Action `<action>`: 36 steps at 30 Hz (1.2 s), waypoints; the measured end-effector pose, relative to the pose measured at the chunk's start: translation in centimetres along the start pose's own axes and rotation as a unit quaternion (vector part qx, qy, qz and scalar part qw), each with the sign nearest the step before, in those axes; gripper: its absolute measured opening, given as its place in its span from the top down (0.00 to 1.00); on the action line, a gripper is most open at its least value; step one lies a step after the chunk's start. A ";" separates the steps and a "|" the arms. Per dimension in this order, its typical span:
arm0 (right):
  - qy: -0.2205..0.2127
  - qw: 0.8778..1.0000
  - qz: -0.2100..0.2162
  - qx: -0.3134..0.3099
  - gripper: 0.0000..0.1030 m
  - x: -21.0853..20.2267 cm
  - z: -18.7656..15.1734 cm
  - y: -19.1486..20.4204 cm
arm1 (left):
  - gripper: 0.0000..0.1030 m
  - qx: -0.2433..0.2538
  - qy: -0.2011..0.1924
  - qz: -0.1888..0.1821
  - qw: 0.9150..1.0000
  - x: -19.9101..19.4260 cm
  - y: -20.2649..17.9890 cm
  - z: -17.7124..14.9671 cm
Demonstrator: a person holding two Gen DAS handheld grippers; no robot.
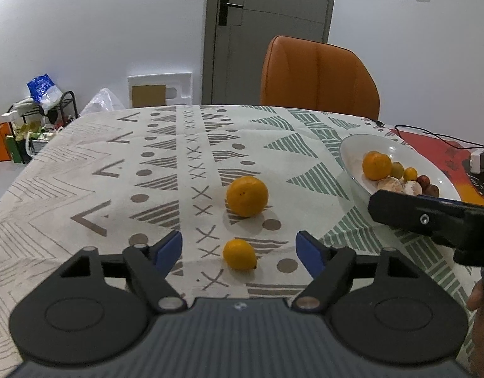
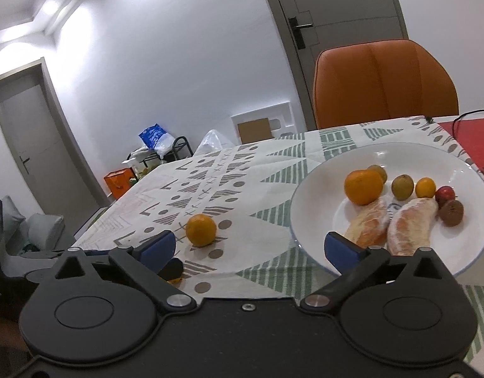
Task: Organize fruits
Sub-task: 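Move both tools back to the two remaining small tangerines, then grasp a small tangerine with the left gripper while the right grasps the other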
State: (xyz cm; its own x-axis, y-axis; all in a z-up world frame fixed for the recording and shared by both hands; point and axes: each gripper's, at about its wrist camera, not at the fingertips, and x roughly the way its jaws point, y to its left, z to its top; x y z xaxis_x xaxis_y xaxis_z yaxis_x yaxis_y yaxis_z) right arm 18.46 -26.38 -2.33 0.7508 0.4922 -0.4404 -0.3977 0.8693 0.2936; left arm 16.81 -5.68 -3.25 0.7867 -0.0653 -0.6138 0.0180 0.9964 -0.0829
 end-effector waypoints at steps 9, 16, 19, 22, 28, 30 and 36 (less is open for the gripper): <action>0.012 1.000 0.007 -0.007 0.01 0.8 -0.1 0.5 | 0.72 -0.021 0.029 -0.013 0.999 1.9 0.9 -0.4; 0.026 0.999 0.021 -0.017 0.22 2.5 -0.1 1.7 | 0.78 -0.040 0.016 -0.005 0.999 1.1 3.0 -0.2; 0.032 0.999 0.024 -0.025 0.28 3.4 0.0 2.4 | 0.78 -0.045 0.011 -0.001 0.999 0.8 4.0 0.1; 0.038 0.998 0.031 -0.031 0.32 4.4 0.0 3.1 | 0.78 -0.053 0.007 0.003 0.999 0.6 4.9 0.3; 0.049 0.997 0.040 -0.037 0.40 6.0 0.3 4.2 | 0.78 -0.069 0.004 0.010 0.998 0.5 6.5 0.5; 0.051 0.997 0.040 -0.040 0.42 6.5 0.4 4.5 | 0.78 -0.071 0.001 0.012 0.997 0.4 6.8 0.6; 0.058 0.997 0.037 -0.045 0.44 7.6 0.6 5.0 | 0.78 -0.078 -0.007 0.027 0.997 0.0 8.0 0.9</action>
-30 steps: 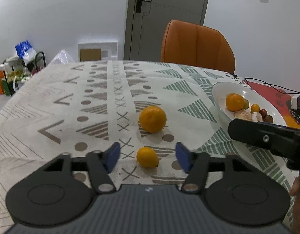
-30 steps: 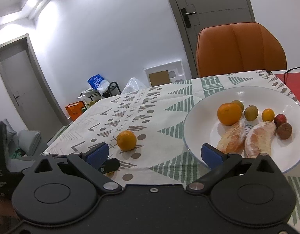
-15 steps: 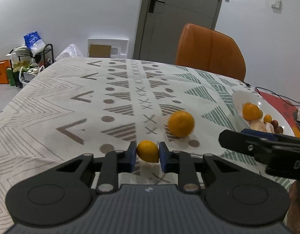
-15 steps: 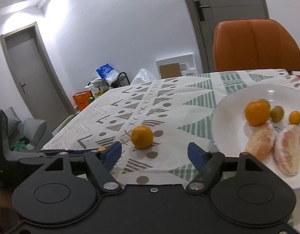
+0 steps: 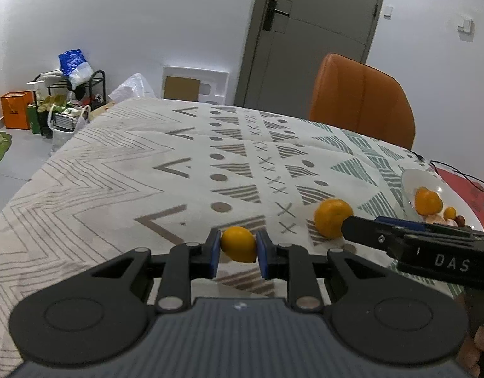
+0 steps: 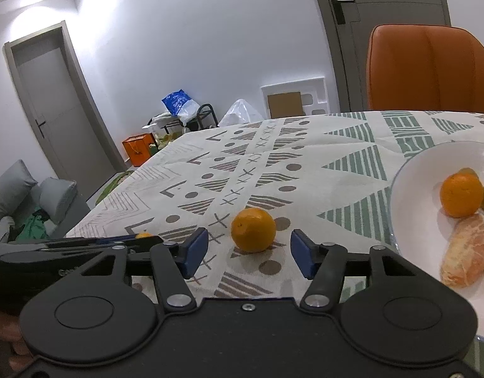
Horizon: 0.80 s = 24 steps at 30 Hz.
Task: Organize fruits
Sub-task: 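Grasp a small tangerine with the left gripper while the right grasps the other, then carry both tangerines over to the bowl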
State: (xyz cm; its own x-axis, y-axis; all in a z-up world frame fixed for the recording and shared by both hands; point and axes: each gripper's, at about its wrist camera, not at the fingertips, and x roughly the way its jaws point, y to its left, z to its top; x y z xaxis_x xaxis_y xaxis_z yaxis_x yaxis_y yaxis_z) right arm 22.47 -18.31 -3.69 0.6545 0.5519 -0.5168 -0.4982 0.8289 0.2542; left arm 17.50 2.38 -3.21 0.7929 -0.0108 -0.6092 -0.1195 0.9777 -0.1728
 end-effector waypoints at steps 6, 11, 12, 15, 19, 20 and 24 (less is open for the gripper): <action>0.008 1.000 -0.003 -0.007 0.44 1.7 0.4 0.4 | 0.78 -0.010 -0.005 0.014 1.000 -0.4 1.3 0.3; 0.016 0.999 -0.032 -0.028 0.65 3.4 0.4 0.6 | 0.78 -0.013 -0.007 0.018 1.000 -0.4 1.6 0.5; 0.021 0.999 -0.031 -0.025 0.66 3.5 0.4 0.4 | 0.78 -0.012 -0.007 0.018 1.000 -0.5 1.5 0.5; 0.016 0.999 -0.031 -0.026 0.66 2.9 0.3 0.4 | 0.78 -0.010 -0.009 0.016 1.000 -0.5 1.2 0.5; 0.008 0.999 -0.030 -0.024 0.66 1.7 0.2 0.2 | 0.78 -0.009 -0.010 0.011 1.000 -0.5 0.6 0.5; 0.005 0.999 -0.029 -0.023 0.66 1.3 0.2 0.2 | 0.78 -0.008 -0.010 0.009 1.000 -0.5 0.4 0.6; -0.009 0.999 -0.029 -0.018 0.66 -0.2 0.4 -0.1 | 0.78 0.001 -0.013 -0.001 1.000 -0.6 -0.7 0.7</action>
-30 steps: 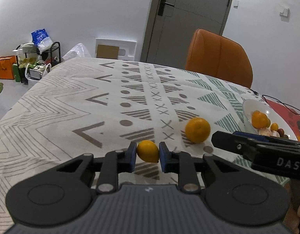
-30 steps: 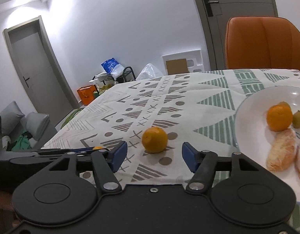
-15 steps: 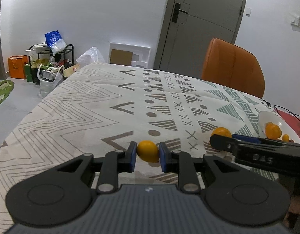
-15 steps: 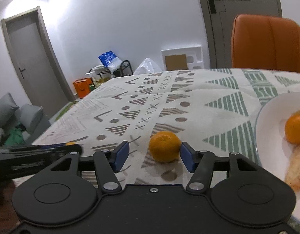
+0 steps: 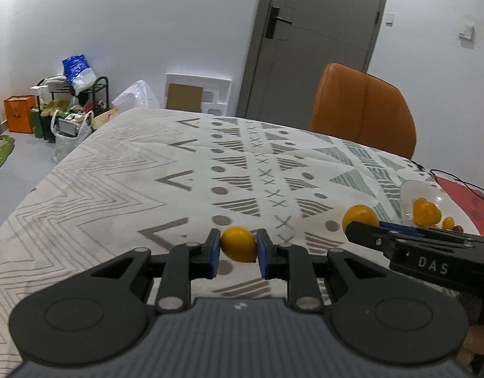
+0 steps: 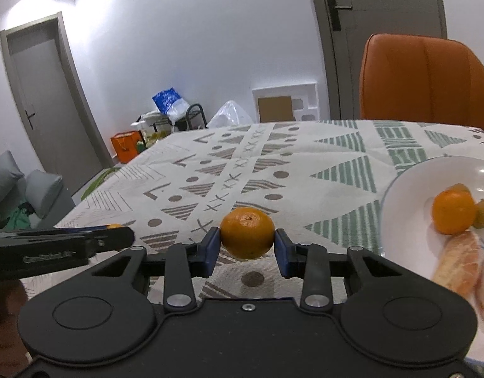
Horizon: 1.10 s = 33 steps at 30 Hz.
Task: Organize fruits
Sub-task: 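Carry both tangerines over to the bowl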
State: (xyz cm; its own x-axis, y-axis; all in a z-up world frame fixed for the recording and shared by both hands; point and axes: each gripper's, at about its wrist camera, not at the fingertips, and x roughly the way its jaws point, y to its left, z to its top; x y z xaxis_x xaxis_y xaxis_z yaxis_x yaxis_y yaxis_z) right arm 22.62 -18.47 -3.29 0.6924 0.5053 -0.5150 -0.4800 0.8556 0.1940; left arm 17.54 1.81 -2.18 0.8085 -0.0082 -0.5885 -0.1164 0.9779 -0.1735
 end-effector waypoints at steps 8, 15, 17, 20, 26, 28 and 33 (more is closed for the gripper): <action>-0.020 0.999 -0.017 0.019 0.66 -2.7 -0.3 -2.0 | 0.78 0.021 0.000 -0.023 1.000 0.1 -3.0 0.1; -0.029 0.998 -0.036 0.034 0.66 -4.5 -0.9 -4.1 | 0.78 0.037 -0.002 -0.042 0.998 0.1 -5.4 0.0; -0.031 0.998 -0.040 0.037 0.66 -5.0 -1.1 -4.7 | 0.78 0.040 -0.003 -0.046 0.998 0.1 -5.9 0.0; -0.035 0.997 -0.047 0.042 0.66 -5.7 -1.3 -5.3 | 0.78 0.047 -0.004 -0.053 0.997 0.0 -6.9 0.0; -0.042 0.996 -0.063 0.052 0.66 -7.2 -1.8 -6.7 | 0.78 0.059 -0.004 -0.068 0.996 0.3 -8.8 0.0; -0.043 0.995 -0.070 0.056 0.66 -7.6 -1.9 -7.2 | 0.78 0.063 -0.004 -0.073 0.995 0.4 -9.4 0.0; -0.046 0.993 -0.084 0.063 0.66 -8.7 -2.2 -8.4 | 0.78 0.069 -0.005 -0.083 0.994 0.7 -10.7 0.1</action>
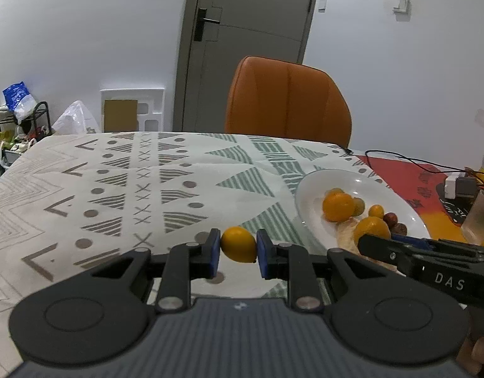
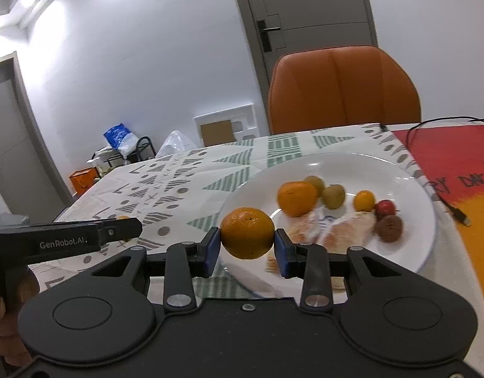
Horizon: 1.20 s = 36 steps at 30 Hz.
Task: Organize fruits
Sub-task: 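Carry both tangerines over to the bowl, then open both grippers to drop the tangerines into the bowl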
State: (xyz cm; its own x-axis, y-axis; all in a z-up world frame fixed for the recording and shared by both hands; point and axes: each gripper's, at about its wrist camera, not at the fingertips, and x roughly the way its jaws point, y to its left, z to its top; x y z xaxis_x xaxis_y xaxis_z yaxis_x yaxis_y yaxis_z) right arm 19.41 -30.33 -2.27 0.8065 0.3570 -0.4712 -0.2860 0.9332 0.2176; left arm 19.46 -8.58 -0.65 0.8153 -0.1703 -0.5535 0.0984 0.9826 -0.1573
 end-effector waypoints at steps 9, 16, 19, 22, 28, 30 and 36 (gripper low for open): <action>-0.004 1.000 -0.022 0.011 0.66 -1.1 -0.1 -2.0 | 0.78 0.013 0.002 -0.015 1.000 1.0 -1.9 0.5; -0.005 0.999 -0.043 0.022 0.66 -1.9 -0.3 -3.6 | 0.78 0.024 0.006 -0.032 0.999 1.9 -3.5 0.7; -0.004 0.998 -0.054 0.027 0.66 -2.3 -0.5 -4.3 | 0.78 0.029 0.008 -0.040 0.999 2.3 -4.2 0.7; -0.006 0.997 -0.066 0.035 0.64 -2.6 -0.6 -4.9 | 0.78 0.034 0.012 -0.050 0.998 2.9 -5.0 0.8; -0.018 0.996 -0.075 0.043 0.60 -3.7 -0.4 -5.8 | 0.78 0.047 0.014 -0.069 0.996 3.7 -6.7 1.2; -0.019 0.996 -0.078 0.044 0.59 -3.9 -0.5 -6.0 | 0.78 0.050 0.015 -0.074 0.996 3.9 -7.1 1.2; -0.014 0.996 -0.078 0.047 0.57 -4.2 -1.0 -6.0 | 0.74 0.048 0.013 -0.072 0.996 4.1 -7.2 1.1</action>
State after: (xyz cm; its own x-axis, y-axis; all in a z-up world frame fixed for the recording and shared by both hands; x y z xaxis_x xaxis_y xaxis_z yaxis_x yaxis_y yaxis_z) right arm 17.20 -37.41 -2.43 0.8520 0.2051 -0.4817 -0.1072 0.9689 0.2229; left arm 22.74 -16.30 -0.87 0.7732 -0.3115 -0.5523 0.2694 0.9499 -0.1586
